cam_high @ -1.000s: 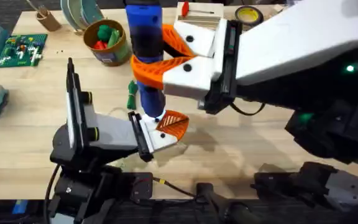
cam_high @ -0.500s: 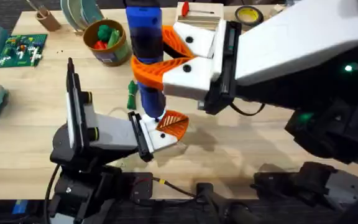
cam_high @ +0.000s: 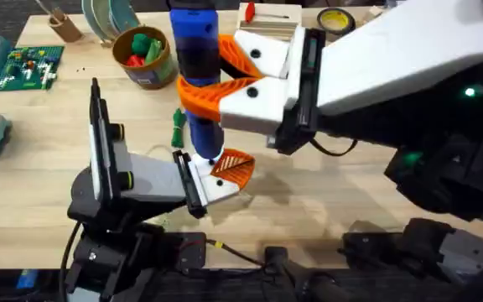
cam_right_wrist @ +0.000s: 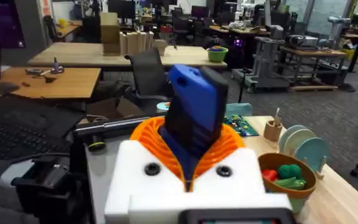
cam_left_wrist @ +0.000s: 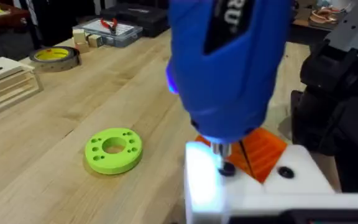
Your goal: Pick up the gripper from the table and insert it into the empty holder that is missing its gripper. Then pick up a screw, insert it into the mounting hole, and use the screwdriver to tighten it. Finally, clean up the table by picking up the vegetable and placing it into the bucket.
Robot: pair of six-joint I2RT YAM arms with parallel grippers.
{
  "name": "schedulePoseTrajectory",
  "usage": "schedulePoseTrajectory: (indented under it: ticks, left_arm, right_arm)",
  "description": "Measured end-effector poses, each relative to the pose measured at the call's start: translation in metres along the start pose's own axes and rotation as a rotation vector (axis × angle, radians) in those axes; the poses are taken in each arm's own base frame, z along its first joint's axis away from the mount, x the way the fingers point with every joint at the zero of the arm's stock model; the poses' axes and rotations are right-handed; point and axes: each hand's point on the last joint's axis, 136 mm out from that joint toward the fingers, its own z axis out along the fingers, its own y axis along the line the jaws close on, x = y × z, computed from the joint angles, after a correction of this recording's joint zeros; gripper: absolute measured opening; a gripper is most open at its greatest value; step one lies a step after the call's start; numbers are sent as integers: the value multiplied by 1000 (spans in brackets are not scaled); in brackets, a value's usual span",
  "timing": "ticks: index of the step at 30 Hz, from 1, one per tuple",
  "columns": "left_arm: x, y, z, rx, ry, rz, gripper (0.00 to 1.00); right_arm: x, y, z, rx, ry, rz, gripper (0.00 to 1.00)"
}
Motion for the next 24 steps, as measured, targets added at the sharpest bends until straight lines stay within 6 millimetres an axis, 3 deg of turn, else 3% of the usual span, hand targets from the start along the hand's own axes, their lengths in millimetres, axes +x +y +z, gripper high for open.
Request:
schedulePoseTrajectory:
  ticks: [16,24]
  left_arm:
    - [0,0,0,0,0,0,6]
    - [0,0,0,0,0,-1,6]
  right_arm:
    - [-6,1,-2,0,-11,-3,13]
    - [3,1,-3,5,24,16,13]
